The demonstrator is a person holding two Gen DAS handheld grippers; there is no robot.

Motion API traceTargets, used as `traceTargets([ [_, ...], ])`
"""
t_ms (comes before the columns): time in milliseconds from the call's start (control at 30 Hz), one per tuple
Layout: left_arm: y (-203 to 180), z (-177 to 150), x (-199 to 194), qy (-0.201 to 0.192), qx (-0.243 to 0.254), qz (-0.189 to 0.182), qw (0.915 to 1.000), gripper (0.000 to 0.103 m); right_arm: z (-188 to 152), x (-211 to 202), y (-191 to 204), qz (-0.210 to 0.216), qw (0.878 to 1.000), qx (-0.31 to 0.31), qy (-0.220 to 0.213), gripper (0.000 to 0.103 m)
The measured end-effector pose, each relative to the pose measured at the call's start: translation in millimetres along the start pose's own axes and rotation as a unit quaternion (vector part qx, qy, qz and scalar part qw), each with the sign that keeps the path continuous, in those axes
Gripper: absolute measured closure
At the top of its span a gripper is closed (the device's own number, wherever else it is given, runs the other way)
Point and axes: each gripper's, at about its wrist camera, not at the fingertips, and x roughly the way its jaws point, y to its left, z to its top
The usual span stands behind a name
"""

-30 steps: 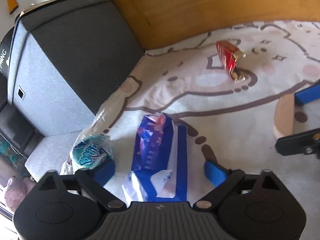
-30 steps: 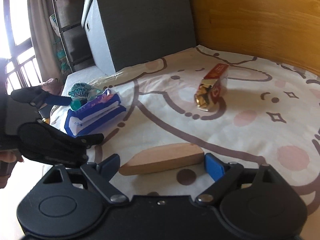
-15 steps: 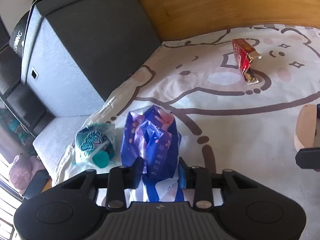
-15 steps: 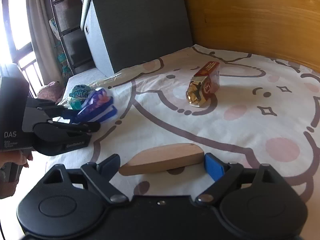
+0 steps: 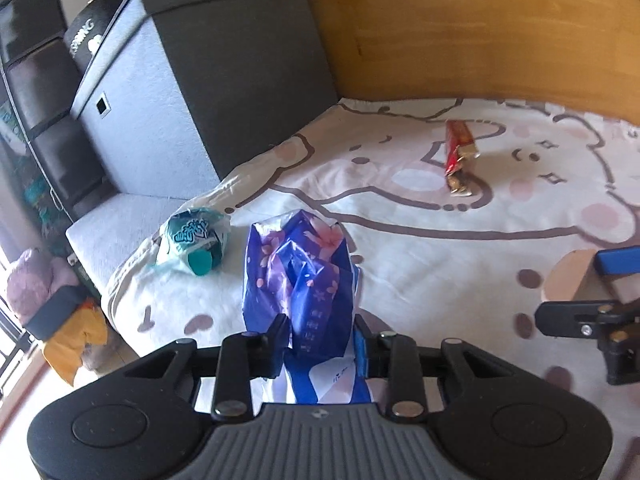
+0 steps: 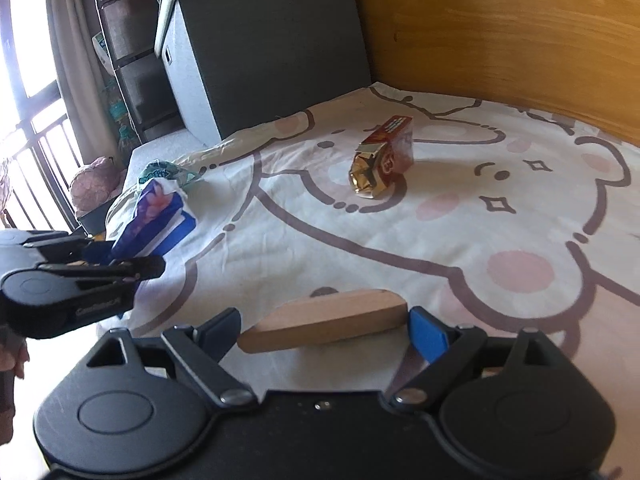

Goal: Collect trash
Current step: 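Lift the blue snack bag with left tool and turn toward the wastebasket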

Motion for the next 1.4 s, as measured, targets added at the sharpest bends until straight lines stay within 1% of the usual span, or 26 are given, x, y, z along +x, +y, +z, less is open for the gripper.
traceTargets([
  [67,0,-3,-11,-0.003,-0.019,-0.003,0.9998,0.069,-1,-7,-1,-0.002,1.0,-0.005,-0.001,0.012],
  [100,-1,-4,-17,-0.003,-0.028,-0.004,0.9996,0.069,-2,-10,-2,-0.003,1.0,-0.008,-0.001,0.028],
  [133,-1,-5,-23,-0.006,-0.038,-0.005,0.9992,0.069,-2,-14,-2,0.007,1.0,-0.009,-0.004,0.047],
  [167,-2,-6,-29,-0.009,-0.046,-0.005,0.9989,0.069,-2,-18,-2,0.007,1.0,-0.006,-0.001,0.065],
  [200,-3,-8,-35,-0.009,-0.053,-0.005,0.9985,0.069,-2,-20,-2,0.0,1.0,-0.006,0.004,0.073],
  [267,-6,-11,-43,-0.008,-0.059,-0.007,0.9982,0.069,-3,-24,-1,-0.005,1.0,-0.013,0.007,0.074],
  [367,-11,-18,-54,-0.01,-0.067,-0.009,0.9977,0.069,-11,-28,-4,-0.013,1.0,-0.025,0.01,0.07],
  [400,-12,-20,-57,-0.012,-0.07,-0.011,0.9974,0.069,-13,-32,-6,-0.01,1.0,-0.024,0.01,0.056],
  [433,-13,-22,-61,-0.014,-0.074,-0.013,0.9971,0.069,-15,-35,-10,-0.006,1.0,-0.026,0.008,0.045],
  [467,-14,-24,-64,-0.016,-0.077,-0.016,0.9967,0.069,-17,-40,-13,0.001,0.999,-0.038,0.003,0.024],
  [500,-15,-26,-68,-0.02,-0.081,-0.02,0.9964,0.069,-20,-45,-16,0.007,0.998,-0.057,-0.004,0.016],
  [567,-19,-30,-73,-0.022,-0.082,-0.023,0.9961,0.069,-20,-48,-25,0.017,0.996,-0.085,-0.007,0.014],
  [600,-20,-32,-74,-0.023,-0.084,-0.026,0.9958,0.069,-18,-47,-31,0.025,0.996,-0.091,-0.002,0.01],
  [667,-22,-35,-78,-0.025,-0.093,-0.031,0.9949,0.069,-10,-44,-45,0.045,0.994,-0.096,-0.003,0.005],
  [733,-25,-37,-81,-0.029,-0.101,-0.034,0.9939,0.069,-2,-39,-53,0.066,0.991,-0.112,-0.005,0.003],
  [800,-26,-39,-83,-0.032,-0.11,-0.036,0.9928,0.069,7,-29,-57,0.085,0.986,-0.14,0.007,0.0],
  [900,-28,-41,-85,-0.034,-0.124,-0.04,0.9909,0.069,15,-15,-60,0.118,0.978,-0.173,0.016,0.0],
  [1000,-28,-42,-86,-0.035,-0.133,-0.041,0.9897,0.069,19,1,-63,0.147,0.973,-0.177,0.034,0.0],
  [1100,-28,-43,-88,-0.039,-0.143,-0.042,0.9881,0.069,19,10,-61,0.169,0.968,-0.181,0.039,0.0],
  [1200,-27,-42,-89,-0.038,-0.147,-0.043,0.9875,0.069,14,16,-50,0.169,0.961,-0.213,0.043,0.0],
  [1267,-27,-42,-91,-0.036,-0.147,-0.042,0.9875,0.069,10,20,-42,0.155,0.957,-0.241,0.042,0.0],
  [1333,-26,-43,-92,-0.035,-0.15,-0.041,0.9872,0.069,6,19,-38,0.146,0.955,-0.254,0.038,0.003],
  [1367,-26,-43,-94,-0.034,-0.151,-0.04,0.9871,0.069,6,17,-38,0.144,0.956,-0.252,0.034,0.009],
  [1400,-26,-43,-95,-0.034,-0.152,-0.039,0.9871,0.069,7,15,-38,0.143,0.957,-0.248,0.036,0.009],
])
